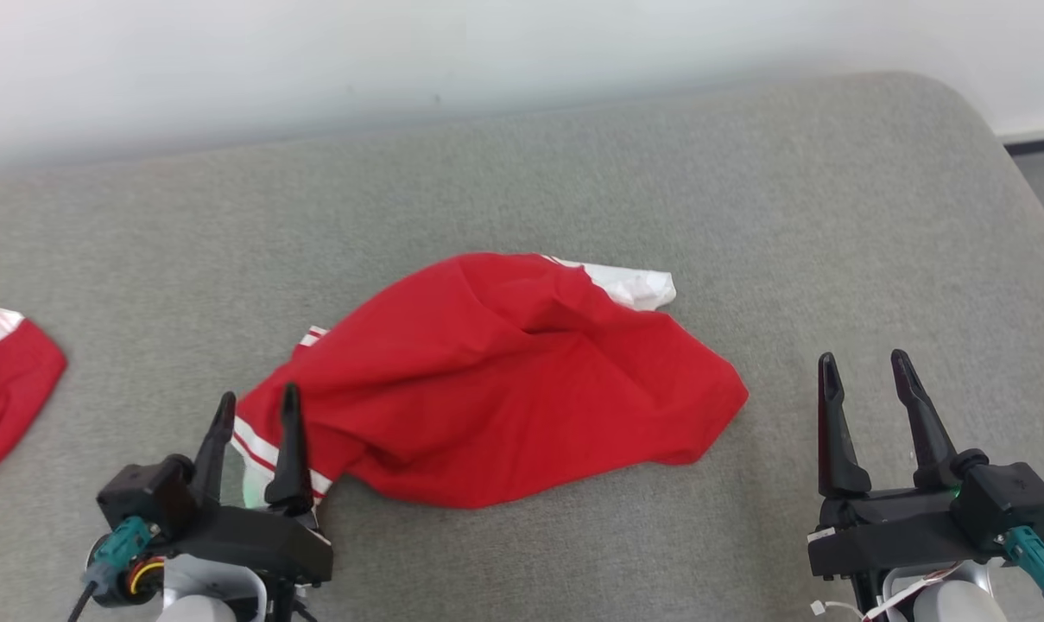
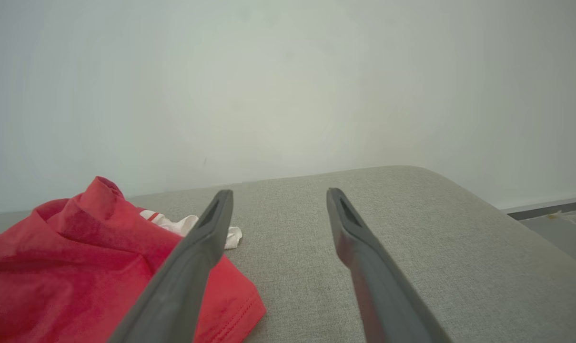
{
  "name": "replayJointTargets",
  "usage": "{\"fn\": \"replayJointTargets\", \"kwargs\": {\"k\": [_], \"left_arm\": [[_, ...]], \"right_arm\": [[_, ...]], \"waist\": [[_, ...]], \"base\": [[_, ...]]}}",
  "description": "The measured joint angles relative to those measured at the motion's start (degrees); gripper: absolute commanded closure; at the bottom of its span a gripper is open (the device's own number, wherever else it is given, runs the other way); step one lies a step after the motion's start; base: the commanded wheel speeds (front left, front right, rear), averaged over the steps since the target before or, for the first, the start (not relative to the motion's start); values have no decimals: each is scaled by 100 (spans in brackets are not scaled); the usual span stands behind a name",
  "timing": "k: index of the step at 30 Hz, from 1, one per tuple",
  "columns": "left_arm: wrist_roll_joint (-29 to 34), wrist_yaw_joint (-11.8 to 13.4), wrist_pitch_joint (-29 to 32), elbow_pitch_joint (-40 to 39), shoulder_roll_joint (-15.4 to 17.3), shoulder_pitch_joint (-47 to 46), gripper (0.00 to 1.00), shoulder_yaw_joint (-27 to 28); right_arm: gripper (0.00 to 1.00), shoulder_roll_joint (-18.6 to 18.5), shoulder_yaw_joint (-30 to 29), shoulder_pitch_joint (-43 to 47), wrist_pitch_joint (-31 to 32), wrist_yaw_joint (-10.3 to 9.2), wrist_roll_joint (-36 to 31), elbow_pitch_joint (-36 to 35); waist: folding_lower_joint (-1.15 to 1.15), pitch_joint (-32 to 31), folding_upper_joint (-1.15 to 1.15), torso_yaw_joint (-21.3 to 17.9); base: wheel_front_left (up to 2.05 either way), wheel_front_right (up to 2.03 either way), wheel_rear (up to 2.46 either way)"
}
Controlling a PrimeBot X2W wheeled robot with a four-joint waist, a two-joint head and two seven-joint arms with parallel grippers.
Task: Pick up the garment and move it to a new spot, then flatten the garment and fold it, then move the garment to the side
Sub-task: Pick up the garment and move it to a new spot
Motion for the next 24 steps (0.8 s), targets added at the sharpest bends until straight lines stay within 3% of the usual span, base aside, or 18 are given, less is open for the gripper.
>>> {"fn": "replayJointTargets", "kwargs": {"k": [10,24], "left_arm": [[107,-57,-406,-183,48,5,0,110],[290,-220,-528,-812,443,849,0,223]], "right_arm": [[0,0,0,231,0,0,-43,-44],[0,0,-32,572,0,0,-3,-78]], "waist": [[0,-446,0,241],[0,-910,0,606]], "base": [[0,0,0],[0,0,0]]}}
